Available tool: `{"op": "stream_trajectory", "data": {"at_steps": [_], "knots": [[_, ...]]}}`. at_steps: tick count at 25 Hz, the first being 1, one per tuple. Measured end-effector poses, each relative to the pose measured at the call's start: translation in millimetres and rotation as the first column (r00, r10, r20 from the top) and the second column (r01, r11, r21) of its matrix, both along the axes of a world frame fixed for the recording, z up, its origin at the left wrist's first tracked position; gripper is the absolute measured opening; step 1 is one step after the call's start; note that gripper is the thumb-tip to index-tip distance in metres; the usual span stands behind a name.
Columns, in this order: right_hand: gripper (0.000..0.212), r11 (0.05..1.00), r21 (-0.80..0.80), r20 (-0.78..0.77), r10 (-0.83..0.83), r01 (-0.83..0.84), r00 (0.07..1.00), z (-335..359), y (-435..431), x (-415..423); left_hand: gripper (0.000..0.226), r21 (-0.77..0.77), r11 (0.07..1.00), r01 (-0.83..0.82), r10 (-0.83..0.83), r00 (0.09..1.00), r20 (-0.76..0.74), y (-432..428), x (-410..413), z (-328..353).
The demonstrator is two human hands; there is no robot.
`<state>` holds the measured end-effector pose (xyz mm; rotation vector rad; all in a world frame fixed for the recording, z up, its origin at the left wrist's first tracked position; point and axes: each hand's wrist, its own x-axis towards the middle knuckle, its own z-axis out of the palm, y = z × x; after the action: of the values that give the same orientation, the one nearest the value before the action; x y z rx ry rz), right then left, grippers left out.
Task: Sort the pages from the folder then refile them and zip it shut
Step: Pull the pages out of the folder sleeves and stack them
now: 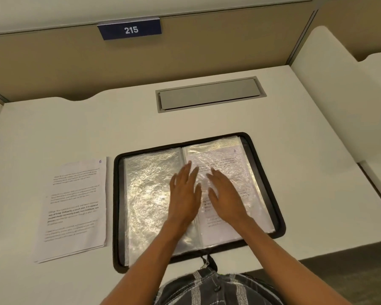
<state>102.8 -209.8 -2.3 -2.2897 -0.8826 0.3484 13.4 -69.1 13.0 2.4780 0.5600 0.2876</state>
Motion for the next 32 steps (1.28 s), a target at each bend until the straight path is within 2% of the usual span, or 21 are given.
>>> {"op": "stream_trajectory", "data": {"at_steps": [2,4,7,11,14,18,21,26,29,32], "knots": [[0.050,0.990,-0.060,0.067,0.129,-0.125,0.989,-4,19,10,0.056,-0.003,0.999,0.034,-0.034,0.997,-0.063,-4,15,-24],[0.050,0.977,-0.120,0.102,0.187,-0.175,0.977,-9,28,26,0.058,0.046,0.999,-0.001,0.008,0.989,-0.147,-2,15,-44],[0.051,0.971,-0.178,0.145,0.186,-0.159,0.972,-13,35,57,0.060,0.159,0.987,0.005,0.031,0.975,-0.222,-3,8,-53],[0.054,0.954,-0.273,0.197,0.181,-0.123,0.963,-6,50,110,0.061,0.186,0.982,0.003,0.047,0.963,-0.265,-5,10,-50],[0.051,0.947,-0.309,0.263,0.171,-0.084,0.950,-2,60,141,0.060,0.134,0.991,-0.022,0.051,0.975,-0.214,-6,13,-46],[0.029,0.933,-0.356,0.359,0.196,-0.061,0.912,12,72,163,0.054,0.021,0.990,-0.136,0.138,0.986,-0.093,1,31,-33],[0.015,0.940,-0.339,0.393,0.185,-0.045,0.901,29,78,171,0.049,0.020,0.989,-0.149,0.149,0.989,0.007,19,61,-20],[0.015,0.935,-0.349,0.374,0.204,-0.067,0.905,46,79,174,0.045,-0.026,0.997,-0.073,0.074,0.997,0.004,58,117,-3],[0.016,0.934,-0.349,0.335,0.205,-0.081,0.920,52,82,177,0.026,-0.020,1.000,0.008,-0.008,1.000,-0.019,71,134,-3],[0.018,0.925,-0.363,0.299,0.231,-0.114,0.926,65,85,177,0.016,0.010,1.000,0.016,-0.016,1.000,0.012,74,137,-6]]}}
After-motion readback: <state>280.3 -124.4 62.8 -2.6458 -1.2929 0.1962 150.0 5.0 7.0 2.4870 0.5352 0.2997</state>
